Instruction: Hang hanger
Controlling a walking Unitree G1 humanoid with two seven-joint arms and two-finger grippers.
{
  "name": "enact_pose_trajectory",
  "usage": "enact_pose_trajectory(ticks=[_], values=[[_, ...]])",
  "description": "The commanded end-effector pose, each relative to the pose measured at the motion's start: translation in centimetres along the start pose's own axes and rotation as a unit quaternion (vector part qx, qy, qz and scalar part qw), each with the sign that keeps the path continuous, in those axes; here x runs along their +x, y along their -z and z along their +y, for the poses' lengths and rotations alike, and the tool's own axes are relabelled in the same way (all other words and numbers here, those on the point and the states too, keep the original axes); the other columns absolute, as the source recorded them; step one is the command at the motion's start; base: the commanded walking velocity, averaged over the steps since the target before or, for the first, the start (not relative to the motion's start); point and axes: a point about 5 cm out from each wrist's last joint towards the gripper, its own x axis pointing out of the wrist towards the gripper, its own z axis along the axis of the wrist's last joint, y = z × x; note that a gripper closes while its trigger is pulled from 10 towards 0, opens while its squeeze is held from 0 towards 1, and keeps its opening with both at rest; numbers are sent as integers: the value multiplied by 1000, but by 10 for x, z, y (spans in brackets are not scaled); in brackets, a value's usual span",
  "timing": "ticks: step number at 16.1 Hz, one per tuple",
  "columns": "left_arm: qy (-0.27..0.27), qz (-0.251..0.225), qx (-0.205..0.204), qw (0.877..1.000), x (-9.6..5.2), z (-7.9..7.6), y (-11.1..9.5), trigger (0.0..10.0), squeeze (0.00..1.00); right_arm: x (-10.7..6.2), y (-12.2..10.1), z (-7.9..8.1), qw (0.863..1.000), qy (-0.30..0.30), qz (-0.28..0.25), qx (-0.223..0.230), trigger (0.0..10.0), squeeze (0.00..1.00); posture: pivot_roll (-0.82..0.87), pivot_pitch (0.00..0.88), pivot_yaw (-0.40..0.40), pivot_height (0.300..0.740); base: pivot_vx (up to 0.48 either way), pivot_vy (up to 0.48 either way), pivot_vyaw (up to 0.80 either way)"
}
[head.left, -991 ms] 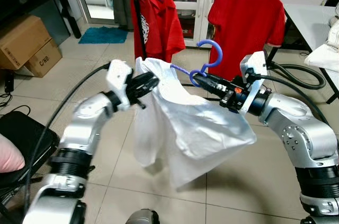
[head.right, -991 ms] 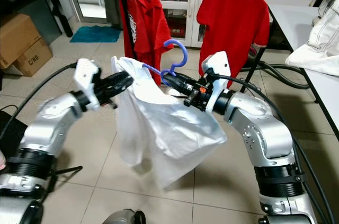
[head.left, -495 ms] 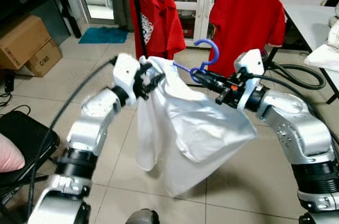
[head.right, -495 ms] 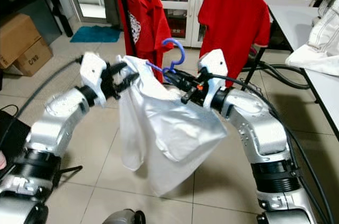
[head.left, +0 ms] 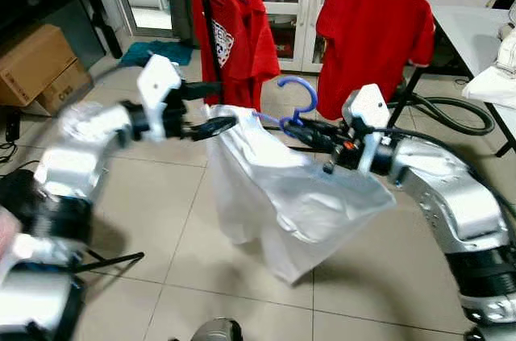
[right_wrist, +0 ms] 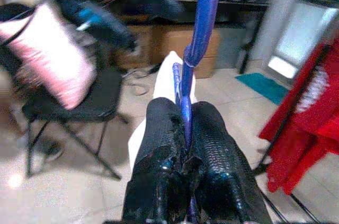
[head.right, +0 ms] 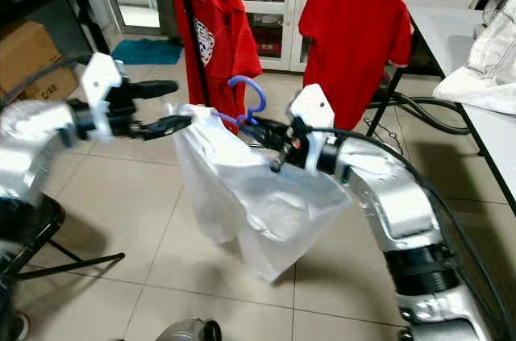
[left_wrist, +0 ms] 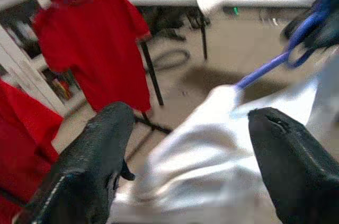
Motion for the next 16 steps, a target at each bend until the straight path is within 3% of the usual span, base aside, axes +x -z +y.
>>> enact_pose_trajectory(ticks=[1,3,6,7,8,9,12,13,15,16], values=[[36,16,4,999,-7,5,-3,10000,0,-1,-9,10,998,-46,-18,-25,10000,0,-9,0,70,740,0,0,0],[96,33,-4,995,-12,6,-3,10000,0,-2,-9,15,996,-78,-13,-37,10000,0,-9,0,71,740,0,0,0],[177,17,-14,984,-6,1,-6,10000,0,-3,-12,21,992,-115,-10,-47,10000,0,-16,0,82,740,0,0,0],[221,14,-16,975,-2,-4,-7,9765,0,-3,-13,22,992,-119,-7,-51,10000,0,-21,0,87,740,0,0,0],[239,13,-16,971,0,-6,-8,8863,0,-3,-13,22,991,-120,-5,-52,10000,0,-21,0,87,740,0,0,0],[269,3,-22,963,5,-11,-11,10000,0,-3,-13,21,991,-119,-1,-55,10000,0,-27,0,94,740,0,0,0],[282,11,-16,959,3,-13,-14,9843,0,-5,-12,21,991,-118,2,-56,10000,0,-28,0,95,740,0,0,0],[285,25,-9,958,0,-13,-11,8039,0,-6,-12,21,991,-118,2,-55,10000,0,-28,0,95,740,0,0,0],[290,54,-5,955,-5,-15,-5,0,0,-6,-12,21,991,-119,4,-55,10000,0,-28,0,95,740,0,0,0],[290,61,-3,955,-6,-15,-2,0,0,-7,-12,21,991,-120,4,-54,10000,0,-25,0,92,740,0,0,0]])
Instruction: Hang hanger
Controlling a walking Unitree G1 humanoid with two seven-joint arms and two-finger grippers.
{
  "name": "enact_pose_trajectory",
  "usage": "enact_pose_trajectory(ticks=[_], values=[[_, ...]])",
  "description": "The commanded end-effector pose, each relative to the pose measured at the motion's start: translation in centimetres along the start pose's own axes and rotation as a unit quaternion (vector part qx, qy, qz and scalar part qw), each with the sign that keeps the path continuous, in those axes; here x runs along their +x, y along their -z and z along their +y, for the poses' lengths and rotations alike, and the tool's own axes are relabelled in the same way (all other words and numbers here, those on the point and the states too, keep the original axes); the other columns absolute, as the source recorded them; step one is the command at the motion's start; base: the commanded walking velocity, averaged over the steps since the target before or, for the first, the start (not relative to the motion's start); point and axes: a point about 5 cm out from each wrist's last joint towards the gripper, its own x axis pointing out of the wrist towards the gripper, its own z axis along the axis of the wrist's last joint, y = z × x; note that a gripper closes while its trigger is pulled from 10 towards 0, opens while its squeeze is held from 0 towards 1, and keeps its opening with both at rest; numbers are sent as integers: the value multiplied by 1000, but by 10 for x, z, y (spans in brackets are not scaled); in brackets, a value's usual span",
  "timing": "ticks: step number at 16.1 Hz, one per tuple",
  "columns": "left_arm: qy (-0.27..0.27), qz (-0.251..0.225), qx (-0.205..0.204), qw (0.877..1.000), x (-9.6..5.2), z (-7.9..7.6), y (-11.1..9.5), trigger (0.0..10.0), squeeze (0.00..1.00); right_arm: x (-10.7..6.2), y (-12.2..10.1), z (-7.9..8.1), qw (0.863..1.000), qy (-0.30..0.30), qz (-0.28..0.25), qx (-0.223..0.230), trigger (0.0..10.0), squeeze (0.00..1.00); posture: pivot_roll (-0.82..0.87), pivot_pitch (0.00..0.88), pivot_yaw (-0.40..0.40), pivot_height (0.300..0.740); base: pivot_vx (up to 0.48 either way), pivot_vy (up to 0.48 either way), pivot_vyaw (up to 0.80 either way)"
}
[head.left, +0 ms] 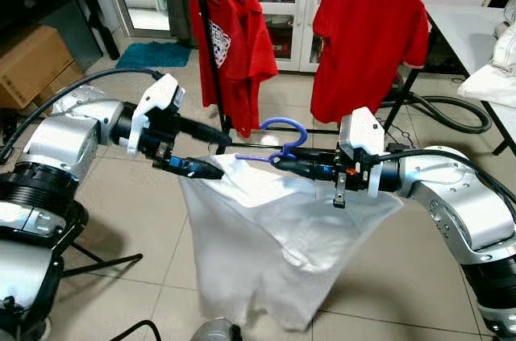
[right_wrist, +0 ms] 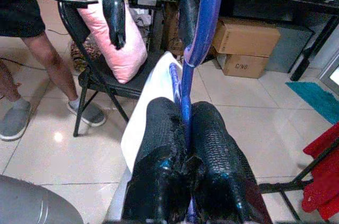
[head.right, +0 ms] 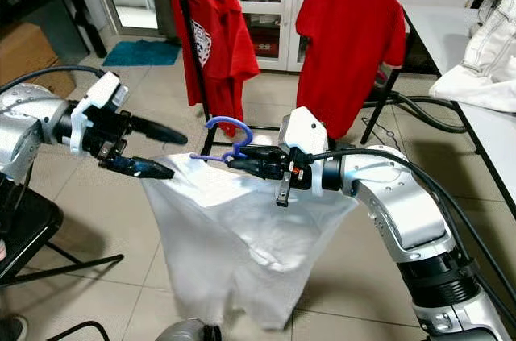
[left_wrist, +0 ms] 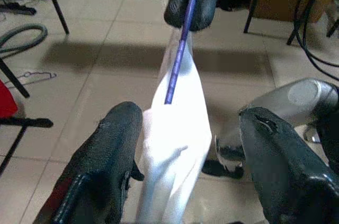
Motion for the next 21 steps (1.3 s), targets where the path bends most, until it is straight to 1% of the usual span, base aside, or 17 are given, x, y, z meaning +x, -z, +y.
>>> enact_pose_trajectory(ticks=[1,3,5,11,12,13,14,15,17,18,19,20,21], values=[[0,17,12,1000,-5,-2,0,0,0,-2,-9,2,1000,-7,-12,-20,10000,0,-23,0,90,740,0,0,0],[-2,38,24,999,-9,-4,3,0,0,-2,-7,2,1000,-8,-9,-19,10000,0,-18,0,84,740,0,0,0],[-4,62,34,998,-8,-3,10,0,0,1,-8,2,1000,-12,-11,-20,10000,0,-15,0,79,740,0,0,0],[-5,55,36,998,-3,2,10,0,0,3,-10,3,1000,-17,-14,-21,10000,0,-22,0,87,740,0,0,0],[-24,25,34,999,0,6,2,10000,0,3,-10,4,1000,-14,-14,-19,10000,0,-24,0,91,740,0,0,0],[-31,10,28,999,1,8,-2,10000,0,3,-9,4,1000,-12,-14,-18,10000,0,-24,0,91,740,0,0,0],[-33,-32,14,999,0,9,-11,10000,78,2,-7,5,1000,-11,-12,-15,10000,0,-20,0,89,740,0,0,0],[-33,-36,13,999,-1,9,-11,10000,1000,2,-7,5,1000,-11,-12,-14,10000,0,-18,0,88,740,0,0,0],[-37,-34,15,999,-2,9,-11,10000,1000,3,-6,5,1000,-11,-12,-13,10000,0,-16,0,87,740,0,0,0],[-51,-41,21,998,-5,9,-12,10000,624,3,-5,4,1000,-9,-11,-10,10000,0,-15,0,85,740,0,0,0],[-58,-46,22,997,-6,10,-13,10000,624,3,-5,4,1000,-8,-11,-9,10000,0,-15,0,85,740,0,0,0],[-89,-76,28,993,-13,11,-18,10000,0,3,-2,2,1000,6,-6,-4,10000,0,-18,0,90,740,0,0,0],[-134,-95,27,986,-20,16,-22,10000,0,2,0,-2,1000,29,-1,2,10000,0,-21,0,96,740,0,0,0]])
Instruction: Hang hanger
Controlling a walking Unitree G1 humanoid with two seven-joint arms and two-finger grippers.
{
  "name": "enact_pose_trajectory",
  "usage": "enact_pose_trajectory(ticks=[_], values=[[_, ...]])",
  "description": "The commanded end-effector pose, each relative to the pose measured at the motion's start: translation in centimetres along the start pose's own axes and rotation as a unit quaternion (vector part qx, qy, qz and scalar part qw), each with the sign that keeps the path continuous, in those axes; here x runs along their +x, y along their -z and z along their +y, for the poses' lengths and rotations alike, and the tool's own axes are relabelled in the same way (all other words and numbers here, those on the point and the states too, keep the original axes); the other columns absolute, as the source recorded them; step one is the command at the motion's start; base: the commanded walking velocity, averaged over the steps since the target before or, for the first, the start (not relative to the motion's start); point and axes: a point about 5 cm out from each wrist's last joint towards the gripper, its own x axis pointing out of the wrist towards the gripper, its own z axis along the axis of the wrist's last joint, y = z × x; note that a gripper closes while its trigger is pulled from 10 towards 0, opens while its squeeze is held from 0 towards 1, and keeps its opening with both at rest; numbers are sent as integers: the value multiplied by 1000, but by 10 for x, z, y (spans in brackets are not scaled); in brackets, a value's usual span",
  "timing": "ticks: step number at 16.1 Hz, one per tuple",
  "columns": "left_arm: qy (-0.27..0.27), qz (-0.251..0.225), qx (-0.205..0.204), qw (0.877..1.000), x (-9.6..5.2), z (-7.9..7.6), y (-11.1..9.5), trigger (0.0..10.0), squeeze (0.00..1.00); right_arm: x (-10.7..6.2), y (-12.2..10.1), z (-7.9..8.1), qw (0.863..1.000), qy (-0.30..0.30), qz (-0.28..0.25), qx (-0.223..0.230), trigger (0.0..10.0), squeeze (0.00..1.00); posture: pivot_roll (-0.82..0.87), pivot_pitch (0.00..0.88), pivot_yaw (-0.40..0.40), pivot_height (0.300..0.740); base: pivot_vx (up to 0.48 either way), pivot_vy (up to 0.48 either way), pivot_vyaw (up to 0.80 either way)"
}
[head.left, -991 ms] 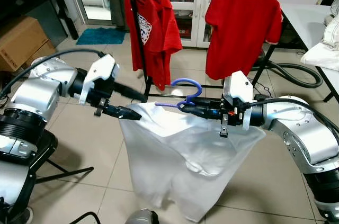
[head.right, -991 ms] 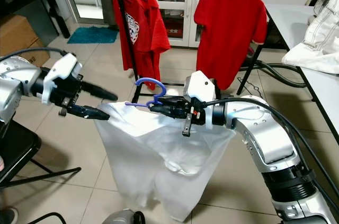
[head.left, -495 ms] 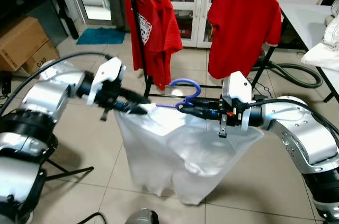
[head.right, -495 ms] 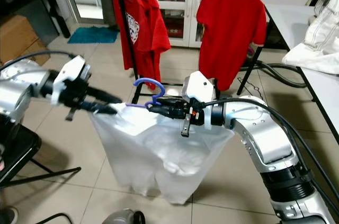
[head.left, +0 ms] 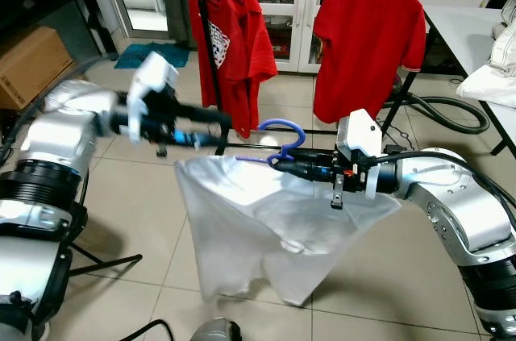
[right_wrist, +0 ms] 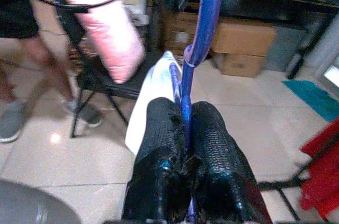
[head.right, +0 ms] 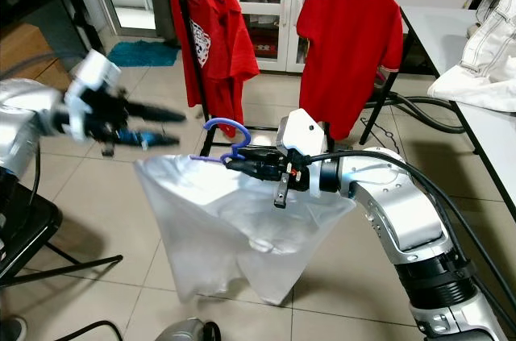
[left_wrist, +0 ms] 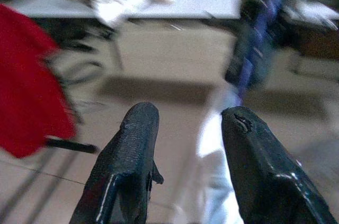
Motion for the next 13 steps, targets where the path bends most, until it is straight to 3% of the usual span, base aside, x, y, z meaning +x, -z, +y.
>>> enact_pose_trajectory(ticks=[1,2,3,4,5,6,10,12,13], values=[[-178,-30,25,983,-19,22,-15,10000,0,-5,1,-14,996,88,-2,16,10000,0,-20,0,94,740,0,0,0],[-276,-21,29,961,-31,29,-9,10000,0,-9,4,-20,990,137,-10,32,10000,0,-16,0,88,740,0,0,0],[-295,-13,33,955,-34,29,-6,10000,0,-10,4,-21,988,148,-14,39,10000,0,-14,0,85,740,0,0,0],[-307,-16,12,951,-35,21,8,10000,1000,-10,4,-24,984,172,-27,49,10000,0,-5,0,73,740,0,0,0],[-310,-14,5,951,-35,18,15,10000,1000,-10,4,-24,982,178,-31,49,10000,0,-5,0,73,740,0,0,0],[-340,-17,-5,940,-33,8,31,10000,1000,-9,6,-29,975,212,-34,59,10000,0,-1,0,65,740,0,0,0],[-416,22,4,909,-30,4,54,10000,1000,-9,4,-39,957,270,-55,88,10000,0,3,0,48,740,0,0,0],[-428,36,5,903,-14,-1,65,10000,1000,-10,3,-41,948,289,-63,117,10000,0,1,0,47,740,0,0,0],[-407,11,-11,913,8,-7,64,10000,937,-9,3,-42,938,312,-67,137,10000,0,-11,0,56,740,0,0,0]])
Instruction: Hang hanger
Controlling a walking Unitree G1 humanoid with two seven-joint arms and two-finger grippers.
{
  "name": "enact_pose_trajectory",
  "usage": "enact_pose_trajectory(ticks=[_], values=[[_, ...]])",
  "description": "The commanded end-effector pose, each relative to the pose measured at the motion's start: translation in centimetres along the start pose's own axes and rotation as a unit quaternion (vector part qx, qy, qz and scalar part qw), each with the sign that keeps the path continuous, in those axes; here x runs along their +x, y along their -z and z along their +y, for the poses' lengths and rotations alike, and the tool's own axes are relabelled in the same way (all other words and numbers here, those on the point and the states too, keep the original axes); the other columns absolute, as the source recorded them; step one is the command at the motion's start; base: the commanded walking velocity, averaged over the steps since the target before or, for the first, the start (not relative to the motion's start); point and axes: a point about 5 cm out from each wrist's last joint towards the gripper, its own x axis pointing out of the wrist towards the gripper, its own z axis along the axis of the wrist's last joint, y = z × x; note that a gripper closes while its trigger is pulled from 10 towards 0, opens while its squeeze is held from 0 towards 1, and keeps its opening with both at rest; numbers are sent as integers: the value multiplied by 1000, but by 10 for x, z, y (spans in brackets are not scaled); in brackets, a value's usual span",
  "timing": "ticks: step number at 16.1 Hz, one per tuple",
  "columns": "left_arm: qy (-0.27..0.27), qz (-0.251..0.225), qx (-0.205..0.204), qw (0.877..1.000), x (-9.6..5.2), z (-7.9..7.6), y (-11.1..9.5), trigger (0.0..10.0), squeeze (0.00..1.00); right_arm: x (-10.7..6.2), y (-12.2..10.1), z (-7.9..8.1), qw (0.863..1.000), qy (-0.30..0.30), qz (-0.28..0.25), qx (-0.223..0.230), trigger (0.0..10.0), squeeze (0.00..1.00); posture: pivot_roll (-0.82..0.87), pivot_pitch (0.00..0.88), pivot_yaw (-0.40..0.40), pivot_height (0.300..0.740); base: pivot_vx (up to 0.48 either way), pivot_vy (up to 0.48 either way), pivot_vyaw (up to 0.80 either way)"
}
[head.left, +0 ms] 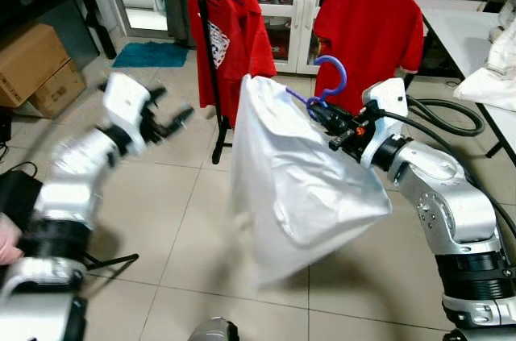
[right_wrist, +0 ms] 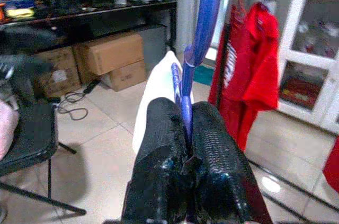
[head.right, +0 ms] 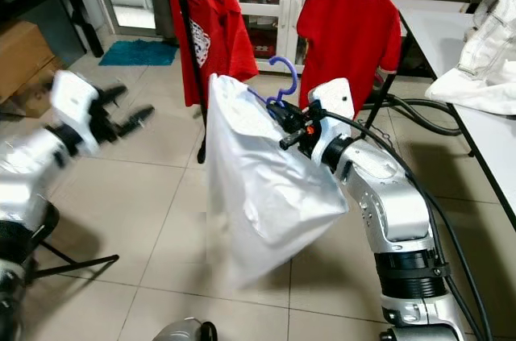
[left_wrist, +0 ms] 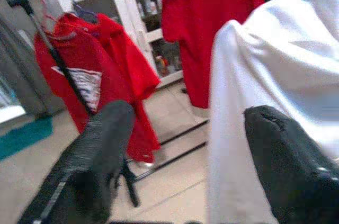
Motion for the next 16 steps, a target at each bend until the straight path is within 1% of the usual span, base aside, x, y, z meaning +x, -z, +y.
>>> enact_pose_trajectory(ticks=[1,2,3,4,5,7,8,9,10,11,12,13,14,15,16], values=[[31,-19,-2,999,10,-16,-10,10000,545,3,-13,1,999,18,-23,14,10000,0,-11,0,56,740,0,0,0],[79,-30,-20,996,19,-40,-11,10000,0,9,-14,5,998,38,-26,35,10000,0,-19,0,63,740,0,0,0],[104,-33,-22,994,21,-49,-11,10000,0,12,-16,8,998,40,-27,38,10000,0,-22,0,67,740,0,0,0],[103,-34,-26,994,24,-52,-11,10000,0,14,-17,11,998,39,-30,42,10000,0,-23,0,68,740,0,0,0],[99,-33,-26,994,26,-53,-10,10000,0,15,-18,13,998,40,-32,45,10000,0,-21,0,67,740,0,0,0],[62,-25,-33,997,32,-50,-10,10000,0,18,-21,17,997,34,-39,53,10000,0,-20,0,64,740,0,0,0],[57,-27,-46,997,33,-50,-12,10000,718,18,-22,18,997,29,-40,54,10000,0,-19,0,62,740,0,0,0],[63,-33,-63,995,34,-52,-15,10000,1000,18,-23,19,998,21,-40,53,10000,0,-15,0,57,740,0,0,0],[61,-37,-79,994,37,-54,-17,10000,1000,18,-23,20,998,13,-38,48,10000,0,-15,0,56,740,0,0,0],[57,-37,-85,994,38,-54,-17,10000,1000,18,-24,20,998,10,-37,44,10000,0,-15,0,56,740,0,0,0],[77,-47,-83,992,44,-61,-24,10000,1000,18,-24,23,1000,-4,-29,8,10000,0,-14,0,51,740,0,0,0],[132,-55,-56,988,47,-76,-33,10000,1000,20,-24,26,999,-19,-21,-35,10000,0,-16,0,54,740,0,0,0],[169,-62,-32,983,47,-87,-38,10000,1000,21,-23,28,998,-26,-18,-51,10000,0,-18,0,55,740,0,0,0],[193,-66,-1,979,47,-94,-40,10000,1000,22,-23,29,998,-29,-16,-55,10000,0,-19,0,56,740,0,0,0],[207,-62,47,975,48,-99,-40,10000,1000,24,-23,31,997,-32,-12,-64,10000,0,-19,0,56,740,0,0,0]])
